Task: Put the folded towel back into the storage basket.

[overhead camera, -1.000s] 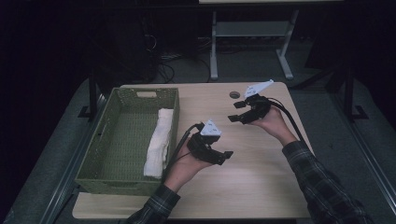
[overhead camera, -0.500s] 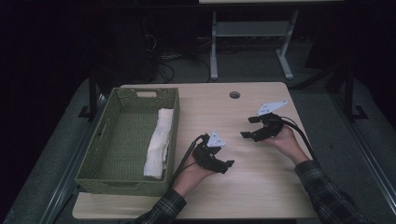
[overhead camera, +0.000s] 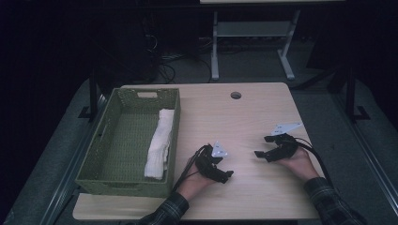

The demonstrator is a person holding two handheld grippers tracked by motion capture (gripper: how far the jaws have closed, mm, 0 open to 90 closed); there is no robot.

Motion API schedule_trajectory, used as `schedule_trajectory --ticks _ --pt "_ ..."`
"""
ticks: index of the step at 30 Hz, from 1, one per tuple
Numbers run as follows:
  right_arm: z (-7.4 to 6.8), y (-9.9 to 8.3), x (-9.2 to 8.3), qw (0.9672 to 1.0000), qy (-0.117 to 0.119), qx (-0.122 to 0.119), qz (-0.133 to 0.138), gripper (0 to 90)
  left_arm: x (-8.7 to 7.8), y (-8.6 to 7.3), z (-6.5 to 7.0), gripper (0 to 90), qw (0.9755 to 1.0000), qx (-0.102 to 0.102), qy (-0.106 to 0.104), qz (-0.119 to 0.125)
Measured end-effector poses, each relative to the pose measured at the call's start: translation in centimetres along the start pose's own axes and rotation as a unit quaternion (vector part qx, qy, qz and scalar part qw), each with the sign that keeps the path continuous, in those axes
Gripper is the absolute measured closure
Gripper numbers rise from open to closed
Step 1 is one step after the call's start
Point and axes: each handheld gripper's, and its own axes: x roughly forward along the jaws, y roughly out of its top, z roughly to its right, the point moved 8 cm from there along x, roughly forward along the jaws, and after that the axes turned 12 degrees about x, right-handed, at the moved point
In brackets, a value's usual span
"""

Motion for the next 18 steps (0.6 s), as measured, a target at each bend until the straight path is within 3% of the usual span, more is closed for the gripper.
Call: schedule_trajectory --ticks 2,5,7,15,18 --pt "0.5 -0.7 -0.3 0.9998 -0.019 0.002 0.001 15.2 0.1 -0.2 -0.1 17.4 0.9999 0.008 0.006 -0.005" --pt "1.0 -1.5 -0.4 0.9995 -0.027 0.012 0.006 14.3 0.3 -0.4 -0.3 15.7 0.9998 0.013 0.014 0.004" --pt "0.9 -1.7 -0.4 0.9992 -0.039 0.000 0.010 13.2 0.4 -0.5 -0.3 14.4 0.9996 0.012 0.017 0.016" --pt "0.5 -2.1 -0.2 0.9994 -0.033 -0.008 0.001 2.7 0.4 -0.5 -0.3 13.7 0.9996 0.008 0.020 0.017" --pt "0.4 -2.1 -0.2 0.9995 -0.032 -0.008 -0.001 2.6 0.4 -0.5 -0.4 13.7 0.9996 0.007 0.021 0.017"
